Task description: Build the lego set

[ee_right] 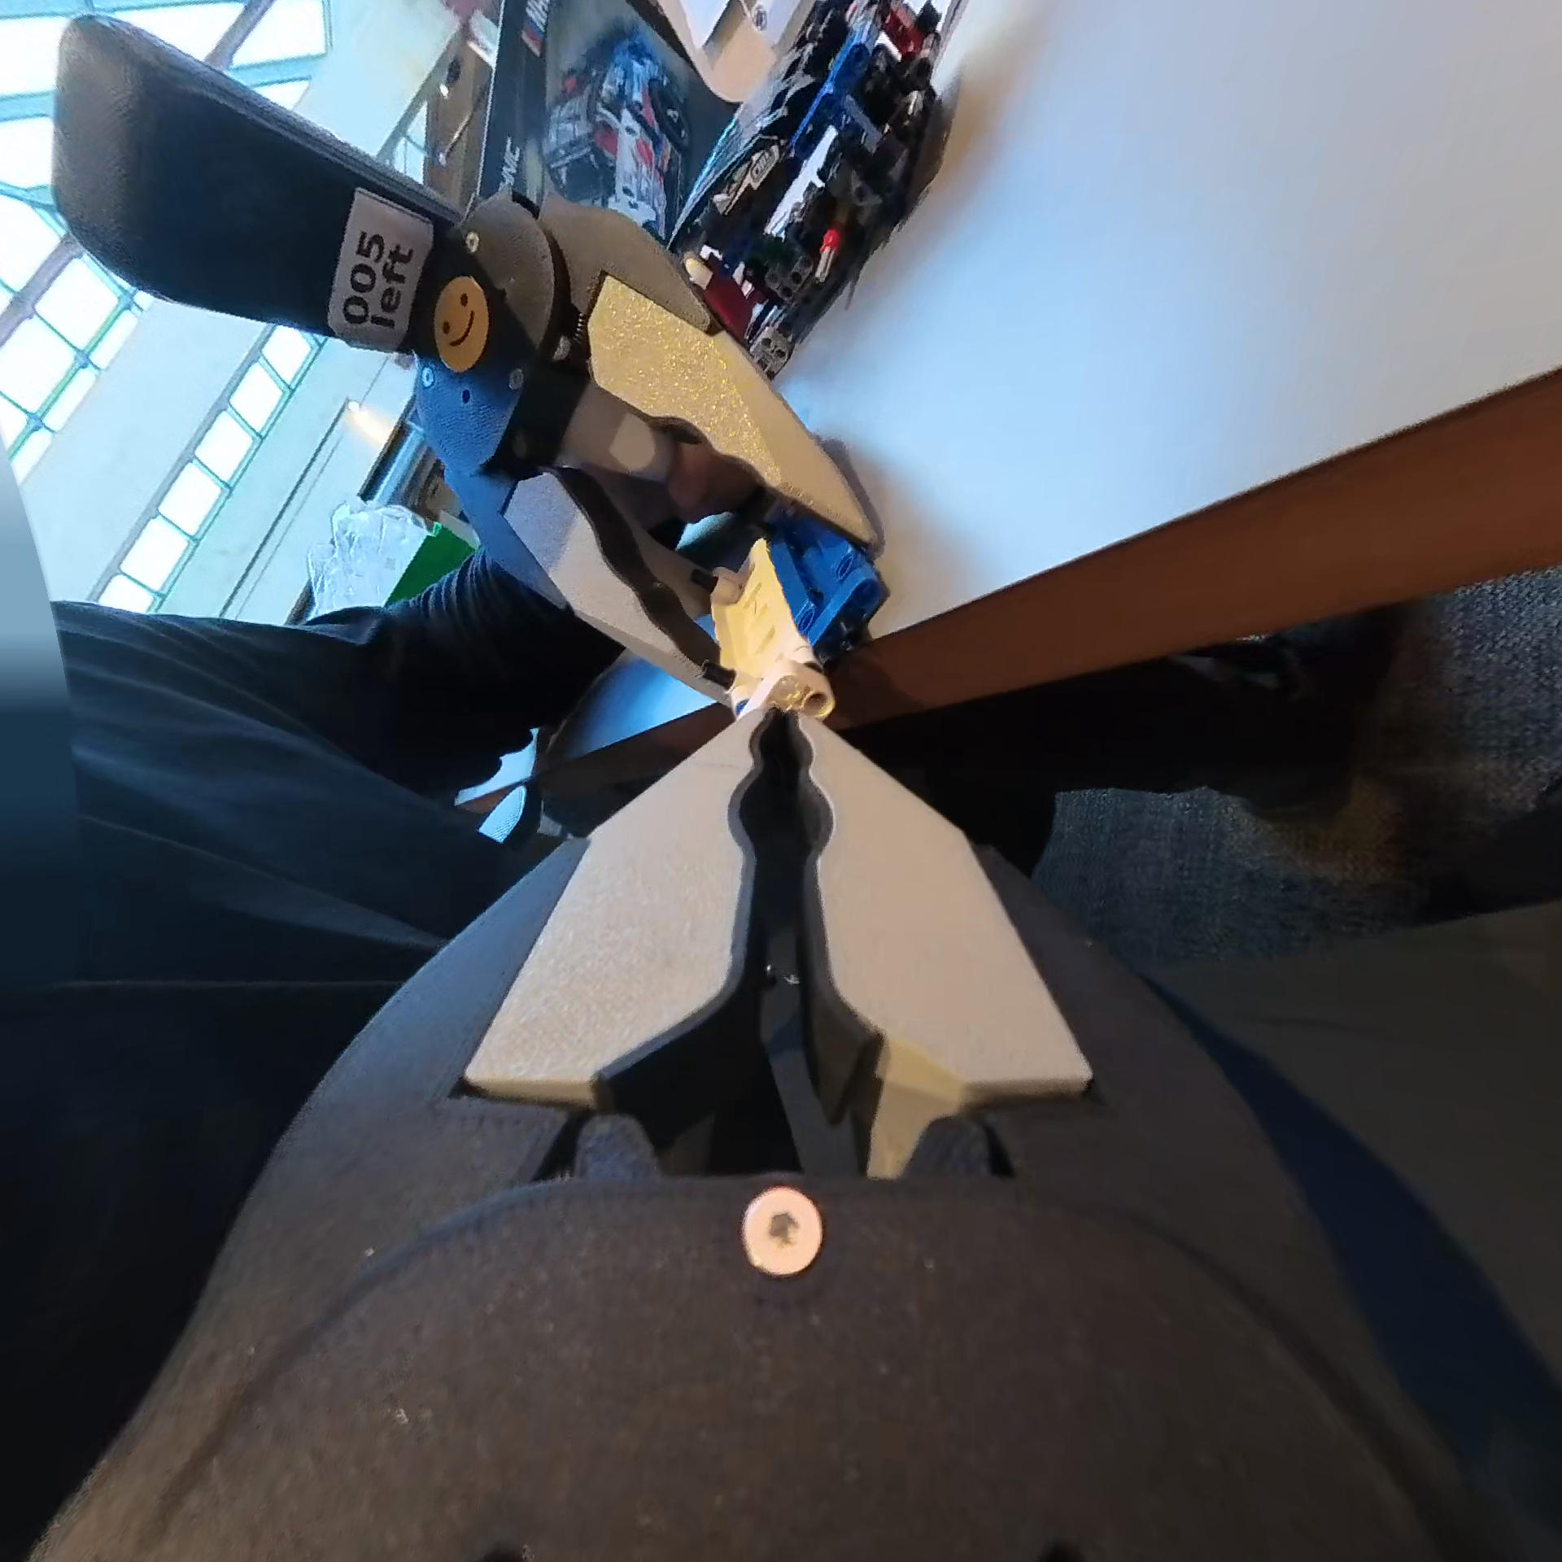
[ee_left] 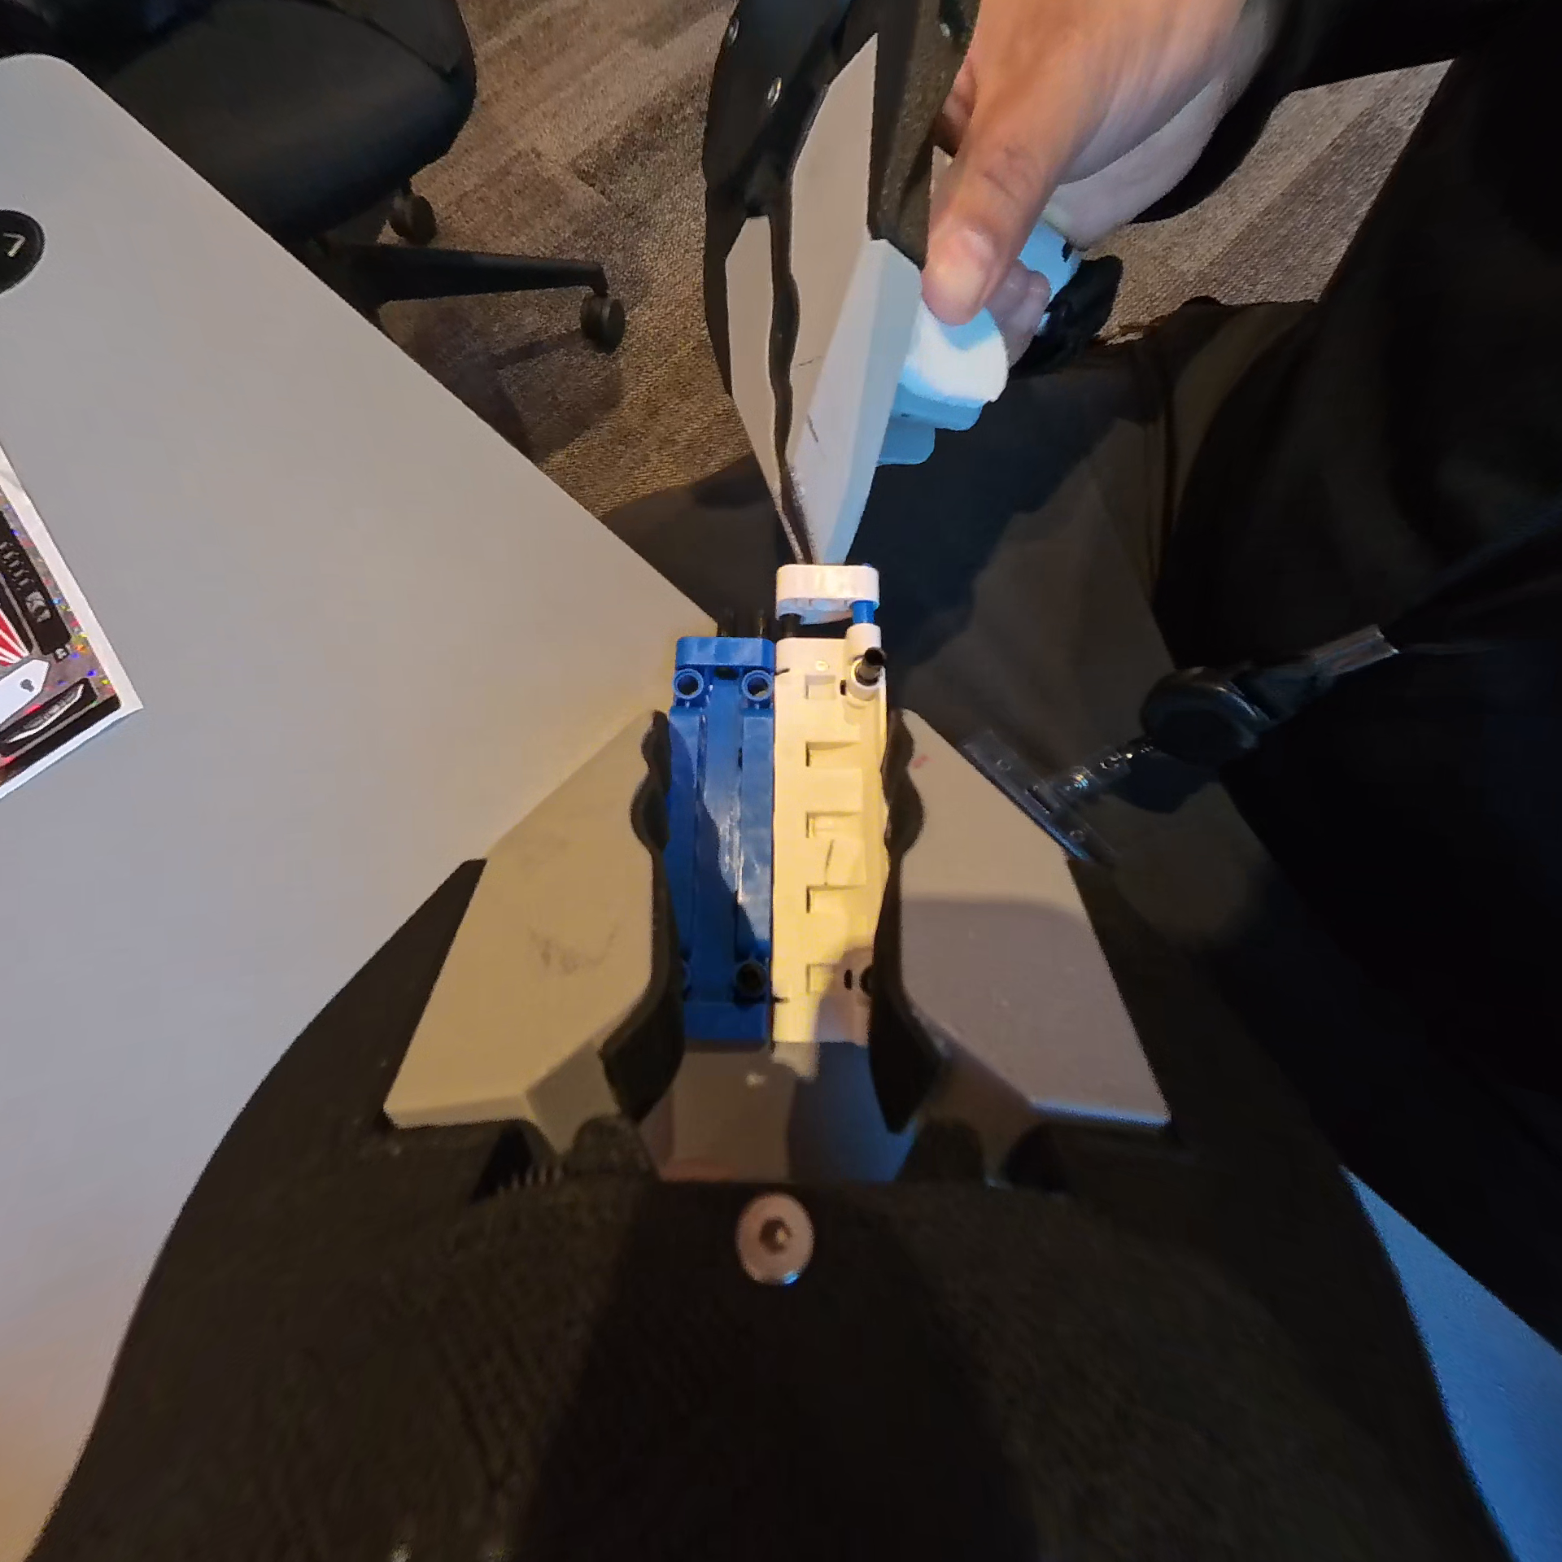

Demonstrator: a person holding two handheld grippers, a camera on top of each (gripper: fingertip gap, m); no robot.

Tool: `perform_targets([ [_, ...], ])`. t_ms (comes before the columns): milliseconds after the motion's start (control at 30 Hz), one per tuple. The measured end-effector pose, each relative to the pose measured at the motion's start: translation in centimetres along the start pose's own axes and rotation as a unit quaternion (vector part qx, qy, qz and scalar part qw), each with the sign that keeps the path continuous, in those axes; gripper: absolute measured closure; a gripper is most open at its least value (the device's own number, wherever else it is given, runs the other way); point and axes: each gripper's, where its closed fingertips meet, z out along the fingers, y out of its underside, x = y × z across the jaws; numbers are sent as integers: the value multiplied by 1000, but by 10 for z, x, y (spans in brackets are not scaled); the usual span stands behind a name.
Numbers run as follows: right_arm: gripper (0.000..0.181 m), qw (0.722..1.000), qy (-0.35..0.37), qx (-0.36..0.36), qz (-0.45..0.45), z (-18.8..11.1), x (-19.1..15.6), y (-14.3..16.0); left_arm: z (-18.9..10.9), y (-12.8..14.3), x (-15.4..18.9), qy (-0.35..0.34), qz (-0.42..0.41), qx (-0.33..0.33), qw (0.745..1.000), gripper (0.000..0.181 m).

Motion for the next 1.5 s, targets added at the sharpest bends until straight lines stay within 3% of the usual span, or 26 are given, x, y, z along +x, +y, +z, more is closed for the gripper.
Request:
perform_targets([
  [367, 181, 998, -5, -37, -49, 8, -1, 1, 2, -2, 1, 2, 3, 1, 1000, 134],
  [667, 181, 997, -33, -11, -67, -4, -2, -3, 4, -7, 1, 10, -17, 6, 1000, 132],
  [833, 181, 997, -32, -6, -69, -10, -2, -6, -9, -10, -3, 9, -34, 31, 999, 130],
  [967, 175, 995, -15, -25, -91, -11, 0, 0, -19, -4, -7, -9, -28, 10, 1000, 124],
  [1100, 172, 996, -31, -25, -74, -8, -3, 3, -15, 17, -5, -3, -13, -53, 999, 124],
  [1333, 181, 998, -55, -21, -15, -2, -3, 2, -9, 11, 4, 20, -5, -30, 999, 132],
  [1500, 171, 996, -74, -16, 50, -3, -4, 7, -8, 10, 2, 18, -8, -22, 1000, 132],
])
